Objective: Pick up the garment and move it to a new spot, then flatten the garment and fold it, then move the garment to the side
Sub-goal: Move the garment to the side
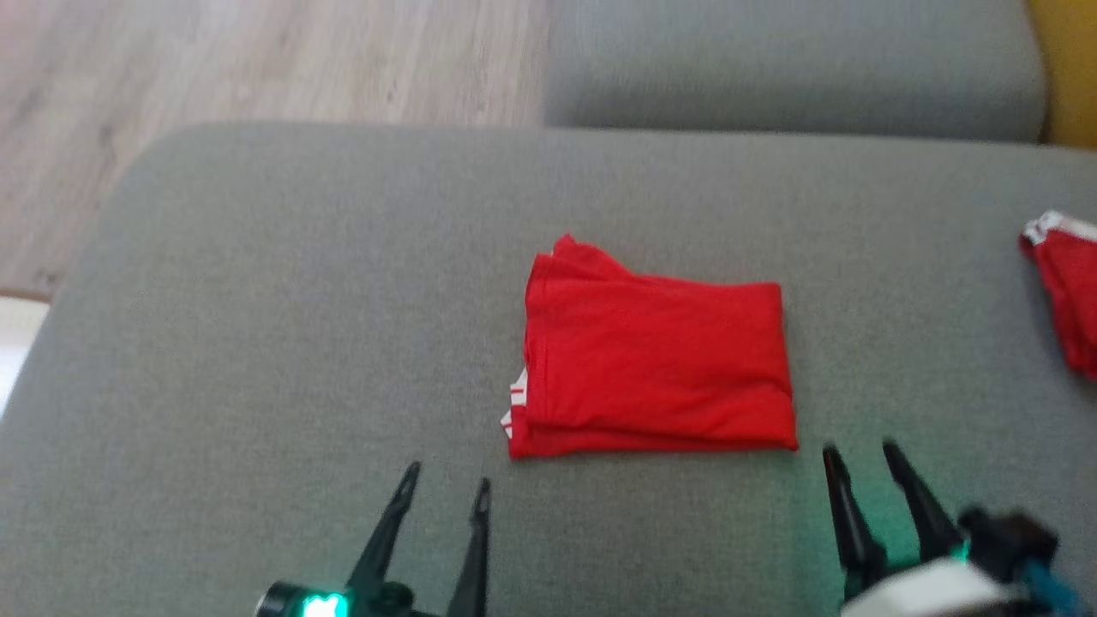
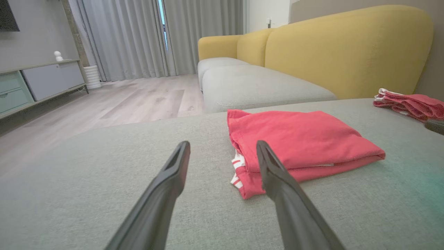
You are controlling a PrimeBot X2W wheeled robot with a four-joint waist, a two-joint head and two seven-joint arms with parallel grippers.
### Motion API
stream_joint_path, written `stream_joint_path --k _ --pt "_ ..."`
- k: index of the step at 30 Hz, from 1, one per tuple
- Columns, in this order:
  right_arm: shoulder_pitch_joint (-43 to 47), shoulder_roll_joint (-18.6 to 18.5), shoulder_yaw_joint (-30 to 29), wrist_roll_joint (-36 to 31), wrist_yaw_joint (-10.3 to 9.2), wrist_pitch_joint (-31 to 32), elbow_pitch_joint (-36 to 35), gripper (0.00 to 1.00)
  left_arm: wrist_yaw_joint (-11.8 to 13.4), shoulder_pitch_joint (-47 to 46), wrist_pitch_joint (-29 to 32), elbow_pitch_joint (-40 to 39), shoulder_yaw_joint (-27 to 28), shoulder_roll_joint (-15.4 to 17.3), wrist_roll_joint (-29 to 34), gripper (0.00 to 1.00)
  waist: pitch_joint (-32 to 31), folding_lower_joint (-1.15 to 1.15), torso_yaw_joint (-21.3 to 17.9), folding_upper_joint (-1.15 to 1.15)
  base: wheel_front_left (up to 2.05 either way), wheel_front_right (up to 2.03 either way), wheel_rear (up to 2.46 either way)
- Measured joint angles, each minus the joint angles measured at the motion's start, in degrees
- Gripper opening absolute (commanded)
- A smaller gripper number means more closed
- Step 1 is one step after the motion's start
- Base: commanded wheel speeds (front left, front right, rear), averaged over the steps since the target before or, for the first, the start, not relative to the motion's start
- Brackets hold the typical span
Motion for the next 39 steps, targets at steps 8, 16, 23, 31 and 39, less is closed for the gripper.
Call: stream_joint_path --k 8,16,23,31,39 --pt "-17.4 -5.5 4.2 12.1 0.0 14.1 5.3 1.0 -0.4 -5.8 0.0 -2.1 -2.9 -0.1 0.8 1.0 7.3 0.02 -0.2 0.0 0.0 0.0 0.0" --pt "-21.4 -7.2 7.2 17.4 0.0 23.5 7.7 0.47 0.7 -8.3 0.0 -2.2 -4.6 -0.3 0.8 1.0 10.9 0.01 -0.5 0.0 0.0 0.0 0.0" --pt "-22.8 -7.8 10.3 20.5 0.0 23.4 6.7 0.0 1.9 -9.6 0.0 -2.1 -4.8 -0.3 0.7 1.0 12.2 0.0 -1.7 0.0 0.0 0.0 0.0" --pt "-26.3 -15.1 6.1 18.4 0.0 21.3 6.4 0.0 2.4 -10.6 0.0 -2.1 -4.5 -0.3 0.7 1.0 13.5 0.0 -6.2 0.0 0.0 0.0 0.0" --pt "-35.9 -25.6 -2.2 16.0 0.0 24.0 2.8 0.0 2.5 -14.3 -0.1 -3.1 -3.9 -0.3 -0.5 1.0 17.4 0.01 -11.8 0.0 0.0 0.0 0.0"
